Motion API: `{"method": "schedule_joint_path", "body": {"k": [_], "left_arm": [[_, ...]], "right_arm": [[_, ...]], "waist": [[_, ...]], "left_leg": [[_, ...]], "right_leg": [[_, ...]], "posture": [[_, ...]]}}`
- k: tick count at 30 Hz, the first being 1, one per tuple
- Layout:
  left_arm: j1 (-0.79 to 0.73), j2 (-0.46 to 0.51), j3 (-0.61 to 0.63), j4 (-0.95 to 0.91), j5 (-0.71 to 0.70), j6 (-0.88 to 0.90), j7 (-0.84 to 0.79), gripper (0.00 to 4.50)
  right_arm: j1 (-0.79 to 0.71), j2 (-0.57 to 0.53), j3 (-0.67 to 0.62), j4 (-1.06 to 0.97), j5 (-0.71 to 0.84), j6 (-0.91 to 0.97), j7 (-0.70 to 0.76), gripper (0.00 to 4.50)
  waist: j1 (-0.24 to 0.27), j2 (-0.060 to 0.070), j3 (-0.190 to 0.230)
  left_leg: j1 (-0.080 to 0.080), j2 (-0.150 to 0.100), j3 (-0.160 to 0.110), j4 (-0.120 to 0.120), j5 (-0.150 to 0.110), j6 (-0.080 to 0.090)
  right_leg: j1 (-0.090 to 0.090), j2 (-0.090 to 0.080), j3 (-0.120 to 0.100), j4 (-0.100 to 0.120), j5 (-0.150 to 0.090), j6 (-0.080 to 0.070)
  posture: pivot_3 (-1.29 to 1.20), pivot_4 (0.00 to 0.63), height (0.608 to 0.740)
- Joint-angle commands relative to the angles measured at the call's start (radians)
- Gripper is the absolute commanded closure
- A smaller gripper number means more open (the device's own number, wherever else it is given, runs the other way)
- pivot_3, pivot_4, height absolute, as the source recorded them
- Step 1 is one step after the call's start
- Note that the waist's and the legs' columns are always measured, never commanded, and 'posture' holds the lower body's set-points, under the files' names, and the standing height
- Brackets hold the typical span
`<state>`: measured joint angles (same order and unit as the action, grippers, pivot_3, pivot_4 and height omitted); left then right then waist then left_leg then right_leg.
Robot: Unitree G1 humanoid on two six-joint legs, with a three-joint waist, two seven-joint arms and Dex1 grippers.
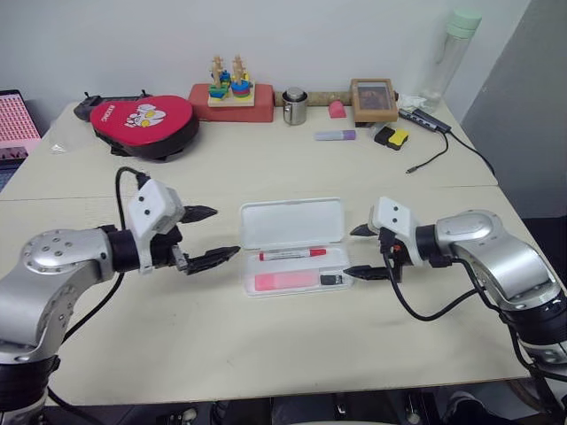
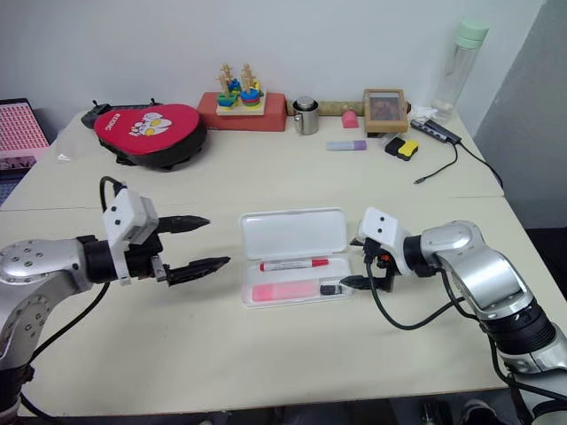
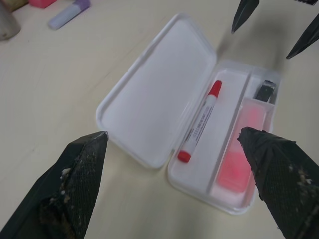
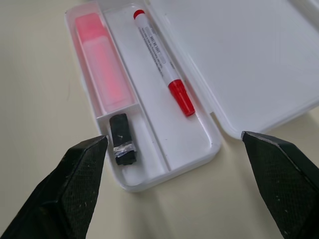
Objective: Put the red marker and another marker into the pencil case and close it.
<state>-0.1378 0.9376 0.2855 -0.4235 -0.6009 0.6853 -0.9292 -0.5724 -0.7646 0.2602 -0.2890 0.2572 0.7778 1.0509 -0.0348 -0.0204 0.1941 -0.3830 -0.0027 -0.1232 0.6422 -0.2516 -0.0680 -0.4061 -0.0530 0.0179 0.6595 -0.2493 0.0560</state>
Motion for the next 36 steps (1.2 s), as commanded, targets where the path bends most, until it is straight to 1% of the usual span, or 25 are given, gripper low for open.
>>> {"method": "schedule_joint_path", "body": {"k": [1, 3, 6, 8, 9, 11, 13, 16, 21, 23, 24, 25, 31, 36], "left_arm": [[0.045, 0.007, 0.112, -0.055, -0.066, 0.020, -0.011, 0.00], [0.074, 0.015, 0.138, -0.069, -0.079, 0.028, -0.013, 0.00], [0.163, 0.029, 0.205, -0.122, -0.098, 0.052, -0.027, 0.00], [0.213, 0.048, 0.240, -0.147, -0.106, 0.061, -0.052, 0.00], [0.225, 0.054, 0.249, -0.151, -0.109, 0.062, -0.059, 0.00], [0.237, 0.065, 0.280, -0.145, -0.094, 0.040, -0.070, 0.00], [0.234, 0.063, 0.305, -0.145, -0.114, 0.046, -0.068, 0.00], [0.239, 0.057, 0.309, -0.153, -0.122, 0.047, -0.063, 0.00], [0.238, 0.049, 0.291, -0.158, -0.117, 0.039, -0.049, 0.00], [0.236, 0.048, 0.281, -0.157, -0.113, 0.035, -0.045, 0.00], [0.236, 0.048, 0.277, -0.157, -0.113, 0.034, -0.044, 0.00], [0.229, 0.048, 0.268, -0.157, -0.113, 0.034, -0.039, 0.00], [0.212, 0.045, 0.241, -0.154, -0.112, 0.029, -0.030, 0.00], [0.205, 0.043, 0.233, -0.151, -0.112, 0.029, -0.023, 0.00]], "right_arm": [[-0.034, -0.015, -0.034, 0.041, -0.009, -0.047, -0.002, 0.01], [-0.048, -0.013, -0.034, 0.086, -0.027, -0.074, -0.013, 0.01], [-0.082, -0.006, -0.034, 0.192, -0.078, -0.155, -0.049, 0.01], [-0.102, 0.003, -0.035, 0.247, -0.094, -0.190, -0.056, 0.37], [-0.108, 0.007, -0.035, 0.264, -0.099, -0.200, -0.056, 0.45], [-0.133, 0.021, -0.026, 0.325, -0.126, -0.247, -0.068, 1.03], [-0.154, 0.039, -0.016, 0.385, -0.155, -0.289, -0.078, 1.62], [-0.167, 0.058, -0.013, 0.424, -0.171, -0.316, -0.077, 2.43], [-0.210, 0.123, -0.001, 0.526, -0.199, -0.371, -0.083, 3.44], [-0.226, 0.151, 0.001, 0.564, -0.212, -0.386, -0.086, 3.91], [-0.230, 0.158, 0.002, 0.576, -0.218, -0.395, -0.083, 4.27], [-0.240, 0.173, 0.010, 0.594, -0.226, -0.407, -0.081, 4.46], [-0.285, 0.225, 0.037, 0.644, -0.258, -0.445, -0.062, 4.46], [-0.294, 0.229, 0.033, 0.623, -0.260, -0.447, -0.028, 4.46]], "waist": [[0.001, 0.000, 0.000], [0.002, 0.000, 0.000], [0.002, 0.000, 0.000], [0.001, 0.000, 0.000], [0.001, 0.000, 0.000], [0.001, 0.000, 0.000], [0.001, 0.001, 0.001], [0.001, 0.001, 0.001], [0.000, 0.001, 0.001], [-0.001, 0.001, 0.001], [-0.001, 0.001, 0.001], [-0.001, 0.001, 0.001], [-0.005, 0.001, 0.001], [-0.006, 0.002, 0.001]], "left_leg": [[0.000, 0.000, 0.000, 0.000, 0.000, 0.000], [0.000, 0.000, 0.000, 0.000, 0.000, 0.000], [0.000, 0.000, 0.001, 0.000, 0.000, 0.000], [0.000, 0.000, 0.001, 0.000, 0.000, 0.000], [0.000, 0.000, 0.001, 0.000, 0.000, 0.000], [0.000, 0.000, 0.001, 0.000, 0.000, 0.000], [0.000, 0.000, 0.001, 0.000, 0.000, 0.000], [0.000, 0.000, 0.001, 0.000, 0.000, 0.000], [0.000, 0.000, 0.001, -0.001, 0.000, 0.000], [0.000, 0.000, 0.001, -0.001, 0.000, 0.000], [0.000, 0.000, 0.001, -0.001, 0.000, 0.000], [0.000, 0.000, 0.001, -0.001, 0.000, 0.000], [0.000, 0.000, 0.001, -0.002, 0.000, 0.000], [0.000, 0.000, 0.001, -0.002, 0.000, 0.000]], "right_leg": [[0.000, 0.000, 0.000, 0.000, 0.000, 0.000], [0.000, 0.000, 0.000, 0.000, 0.000, 0.000], [0.000, 0.000, 0.001, 0.000, 0.000, 0.000], [0.000, 0.000, 0.001, 0.000, 0.000, 0.000], [0.000, 0.000, 0.001, 0.000, 0.000, 0.000], [0.000, 0.000, 0.000, 0.000, 0.000, -0.001], [0.000, 0.000, 0.000, 0.000, 0.000, -0.001], [0.000, 0.000, 0.001, 0.000, 0.000, -0.001], [0.000, 0.000, 0.001, 0.000, 0.001, -0.003], [0.000, 0.000, 0.001, 0.000, 0.002, -0.005], [0.000, 0.000, 0.001, 0.000, 0.002, -0.005], [0.000, 0.000, 0.000, 0.000, 0.002, -0.005], [-0.001, 0.000, 0.000, 0.000, 0.002, -0.006], [-0.001, 0.000, 0.001, 0.000, 0.002, -0.006]], "posture": [[0.00, 0.150, 0.740], [0.00, 0.150, 0.740], [0.00, 0.150, 0.740], [0.00, 0.150, 0.740], [0.00, 0.150, 0.740], [0.00, 0.150, 0.740], [0.00, 0.150, 0.740], [0.00, 0.150, 0.740], [0.00, 0.150, 0.740], [0.00, 0.150, 0.740], [0.00, 0.150, 0.740], [0.00, 0.150, 0.740], [0.00, 0.150, 0.740], [0.00, 0.150, 0.740]]}}
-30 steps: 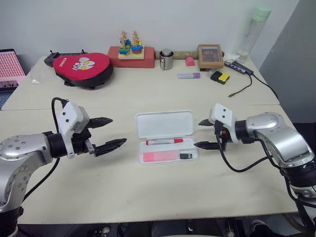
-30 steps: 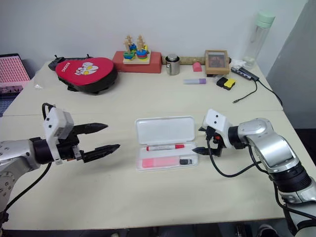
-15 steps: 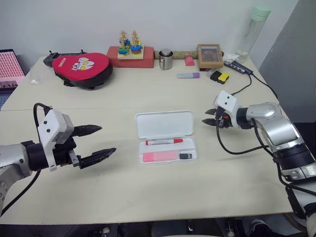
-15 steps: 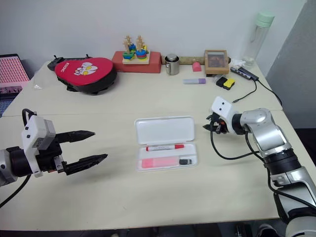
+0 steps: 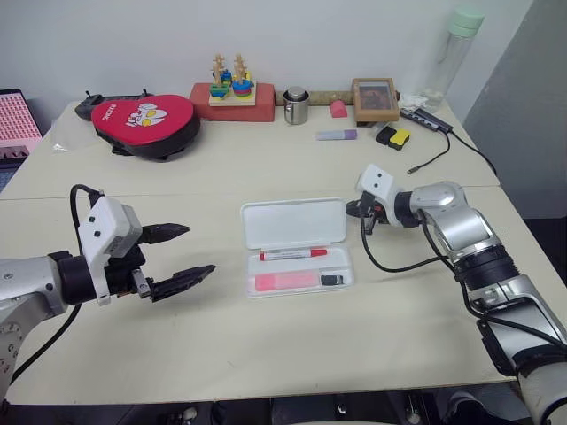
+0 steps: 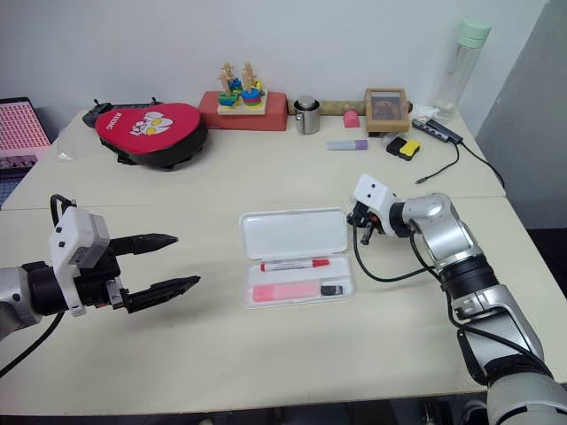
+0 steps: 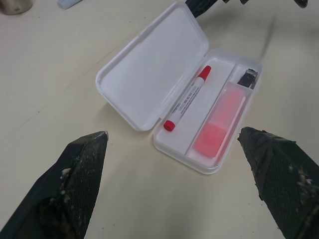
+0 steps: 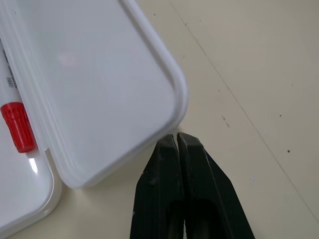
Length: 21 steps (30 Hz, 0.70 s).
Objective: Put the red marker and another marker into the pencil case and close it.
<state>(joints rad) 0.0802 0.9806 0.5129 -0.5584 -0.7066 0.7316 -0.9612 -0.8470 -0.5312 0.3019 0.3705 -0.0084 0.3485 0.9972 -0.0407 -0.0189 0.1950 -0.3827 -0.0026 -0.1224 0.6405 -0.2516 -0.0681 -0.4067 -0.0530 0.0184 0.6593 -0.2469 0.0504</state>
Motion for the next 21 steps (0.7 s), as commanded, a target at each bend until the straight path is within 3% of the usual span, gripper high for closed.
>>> {"method": "schedule_joint_path", "body": {"k": [1, 21], "left_arm": [[-0.014, 0.000, 0.004, -0.016, -0.005, -0.020, 0.008, 0.00], [-0.024, -0.016, -0.013, -0.024, -0.007, -0.015, 0.047, 0.00]], "right_arm": [[-0.022, -0.004, -0.012, -0.041, 0.005, -0.013, 0.028, 4.46], [0.008, -0.058, -0.002, -0.292, 0.067, 0.094, 0.190, 4.46]], "waist": [[0.000, 0.000, 0.000], [-0.001, 0.000, 0.000]], "left_leg": [[0.000, 0.000, 0.000, 0.000, 0.000, 0.000], [0.000, 0.000, 0.000, -0.001, 0.000, 0.000]], "right_leg": [[0.000, 0.000, 0.000, 0.000, 0.000, 0.000], [0.000, 0.000, 0.000, 0.000, 0.000, 0.000]], "posture": [[0.00, 0.150, 0.740], [0.00, 0.150, 0.740]]}}
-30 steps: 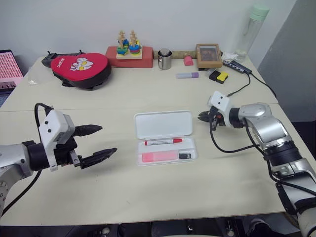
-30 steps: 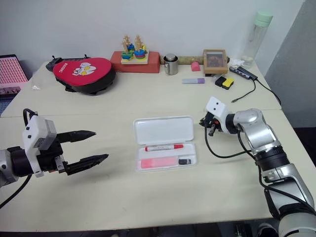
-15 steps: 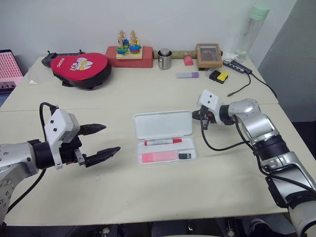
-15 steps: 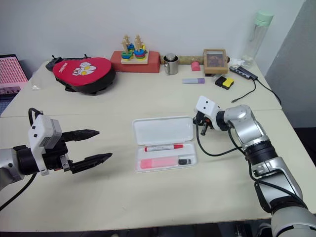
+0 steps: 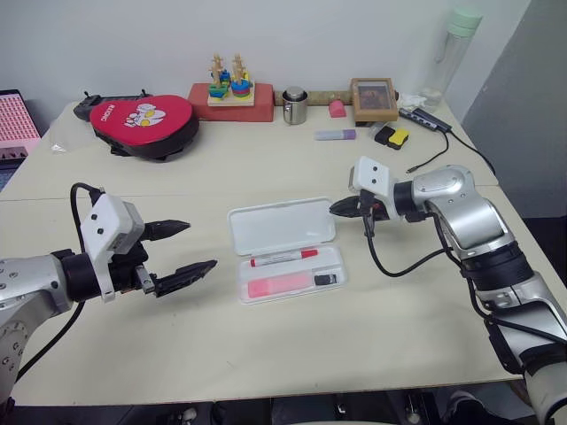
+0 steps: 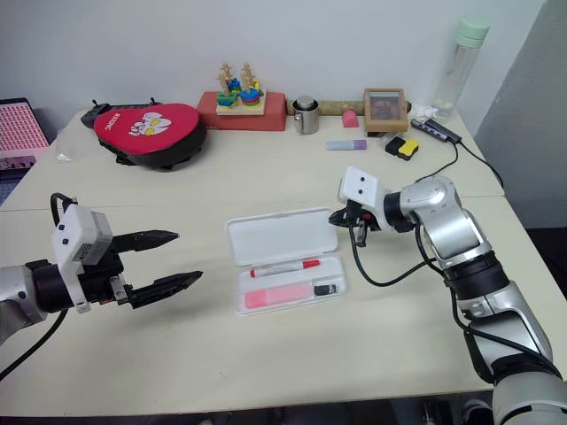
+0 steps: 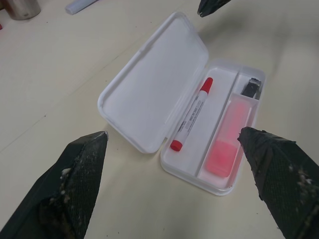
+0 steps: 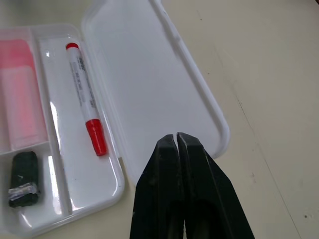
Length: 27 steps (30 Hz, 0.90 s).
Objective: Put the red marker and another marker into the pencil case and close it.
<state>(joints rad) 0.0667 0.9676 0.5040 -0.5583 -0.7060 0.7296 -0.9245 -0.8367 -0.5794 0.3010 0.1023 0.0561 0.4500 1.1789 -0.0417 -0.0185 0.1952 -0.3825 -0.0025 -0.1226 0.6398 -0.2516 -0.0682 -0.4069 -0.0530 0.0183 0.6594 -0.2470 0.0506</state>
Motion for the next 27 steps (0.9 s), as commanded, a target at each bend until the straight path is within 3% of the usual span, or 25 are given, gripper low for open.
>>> {"method": "schedule_joint_path", "body": {"k": [1, 18, 27], "left_arm": [[-0.014, -0.003, -0.006, -0.024, -0.008, -0.013, 0.013, 0.00], [0.012, 0.002, 0.015, -0.040, -0.013, -0.006, 0.020, 0.00], [-0.015, -0.003, -0.023, -0.041, -0.008, -0.007, 0.036, 0.00]], "right_arm": [[-0.007, -0.007, 0.003, -0.002, -0.003, -0.017, 0.005, 4.46], [-0.104, -0.025, 0.035, 0.354, -0.137, -0.281, -0.003, 4.46], [-0.120, 0.135, 0.012, 0.412, -0.132, -0.278, -0.101, 4.46]], "waist": [[0.000, 0.000, 0.000], [-0.007, 0.000, 0.000], [-0.016, 0.000, 0.000]], "left_leg": [[0.000, 0.000, 0.000, 0.000, 0.000, 0.000], [0.000, 0.000, 0.000, 0.000, 0.000, 0.000], [0.001, 0.000, 0.000, 0.000, 0.000, 0.000]], "right_leg": [[0.000, 0.000, 0.000, 0.000, 0.000, 0.000], [0.000, 0.000, 0.000, 0.000, 0.000, 0.000], [0.000, 0.000, 0.000, 0.001, 0.000, 0.000]], "posture": [[0.00, 0.150, 0.740], [0.00, 0.150, 0.740], [0.00, 0.150, 0.740]]}}
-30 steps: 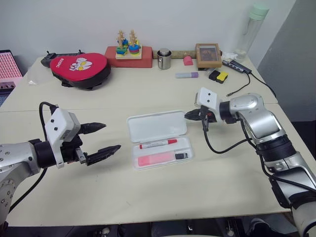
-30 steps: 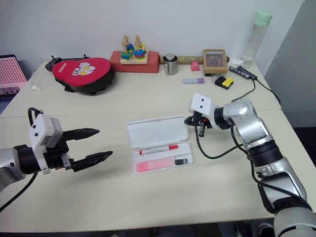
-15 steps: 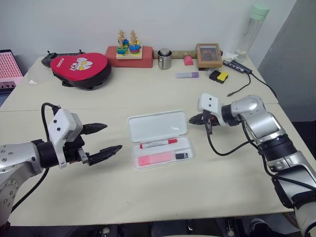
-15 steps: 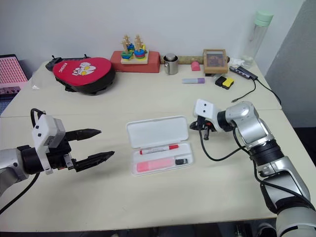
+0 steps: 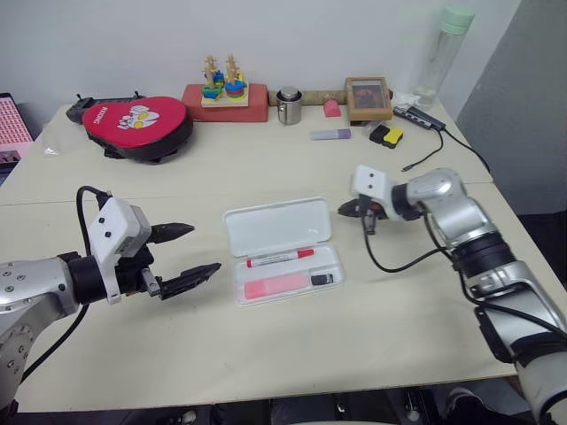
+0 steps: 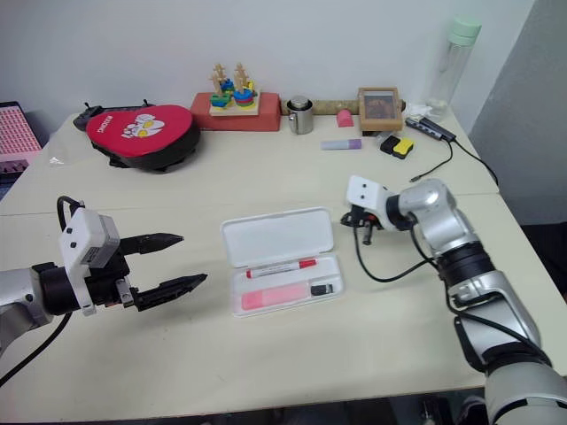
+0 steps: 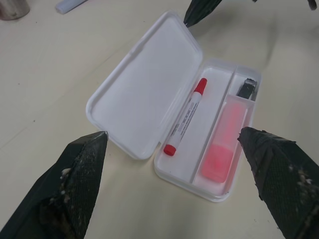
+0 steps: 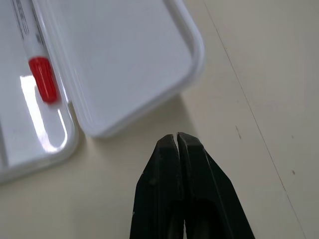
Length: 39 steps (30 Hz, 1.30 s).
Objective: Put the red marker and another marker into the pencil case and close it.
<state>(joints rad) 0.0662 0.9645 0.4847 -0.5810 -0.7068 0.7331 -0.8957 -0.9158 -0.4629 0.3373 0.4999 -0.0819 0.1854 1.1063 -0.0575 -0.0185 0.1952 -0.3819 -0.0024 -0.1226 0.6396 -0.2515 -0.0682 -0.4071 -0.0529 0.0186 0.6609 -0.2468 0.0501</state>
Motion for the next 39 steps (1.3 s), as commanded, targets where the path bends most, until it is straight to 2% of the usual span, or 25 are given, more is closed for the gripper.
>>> {"method": "schedule_joint_path", "body": {"k": [1, 10, 18, 24, 27, 33, 39], "left_arm": [[-0.017, 0.000, -0.006, -0.018, -0.008, -0.011, 0.008, 0.00], [-0.037, 0.004, -0.021, -0.003, -0.005, -0.016, 0.009, 0.00], [-0.037, 0.003, -0.024, 0.002, 0.000, -0.018, 0.006, 0.00], [-0.052, -0.006, -0.021, 0.026, 0.020, -0.023, 0.037, 0.00], [-0.111, -0.015, -0.021, 0.095, 0.051, -0.035, 0.080, 0.00], [-0.103, -0.007, 0.006, 0.212, 0.132, -0.071, 0.109, 0.00], [-0.143, -0.029, -0.047, 0.375, 0.226, -0.155, 0.138, 0.00]], "right_arm": [[-0.045, 0.026, -0.024, 0.022, 0.003, -0.015, -0.032, 4.46], [-0.079, 0.078, -0.031, 0.051, 0.017, -0.027, -0.032, 4.46], [-0.071, 0.068, -0.033, -0.015, 0.065, 0.004, 0.054, 4.46], [-0.077, 0.060, -0.034, -0.030, 0.054, -0.001, 0.045, 4.46], [-0.076, 0.044, -0.047, -0.058, 0.061, 0.015, 0.039, 4.46], [0.004, -0.041, -0.093, -0.274, 0.118, 0.132, 0.068, 4.46], [0.102, -0.107, -0.120, -0.473, 0.180, 0.278, 0.071, 4.46]], "waist": [[0.000, 0.000, 0.000], [0.000, 0.000, 0.000], [0.000, 0.000, 0.000], [0.000, 0.000, 0.000], [0.001, 0.000, 0.000], [0.001, 0.000, 0.000], [0.004, 0.000, 0.000]], "left_leg": [[0.000, 0.000, 0.000, 0.000, 0.000, 0.000], [0.000, 0.000, 0.000, 0.000, 0.000, 0.000], [0.000, 0.000, 0.000, 0.000, 0.000, 0.000], [0.000, 0.000, 0.000, 0.000, 0.000, 0.000], [0.000, 0.000, -0.001, 0.000, 0.000, 0.000], [0.000, 0.000, -0.001, 0.000, 0.000, 0.000], [0.000, 0.000, -0.001, -0.004, 0.000, 0.000]], "right_leg": [[0.000, 0.000, 0.000, 0.000, 0.000, 0.000], [0.000, 0.000, 0.000, 0.000, 0.000, 0.000], [0.000, 0.000, 0.000, 0.000, 0.000, 0.000], [0.000, 0.000, 0.000, 0.000, 0.000, 0.000], [0.000, 0.000, 0.000, 0.001, 0.000, 0.000], [0.000, 0.000, 0.000, 0.001, 0.000, 0.000], [-0.001, 0.000, -0.001, 0.000, 0.000, 0.000]], "posture": [[0.00, 0.150, 0.740], [0.00, 0.150, 0.740], [0.00, 0.150, 0.740], [0.00, 0.150, 0.740], [0.00, 0.150, 0.740], [0.00, 0.150, 0.740], [0.00, 0.150, 0.740]]}}
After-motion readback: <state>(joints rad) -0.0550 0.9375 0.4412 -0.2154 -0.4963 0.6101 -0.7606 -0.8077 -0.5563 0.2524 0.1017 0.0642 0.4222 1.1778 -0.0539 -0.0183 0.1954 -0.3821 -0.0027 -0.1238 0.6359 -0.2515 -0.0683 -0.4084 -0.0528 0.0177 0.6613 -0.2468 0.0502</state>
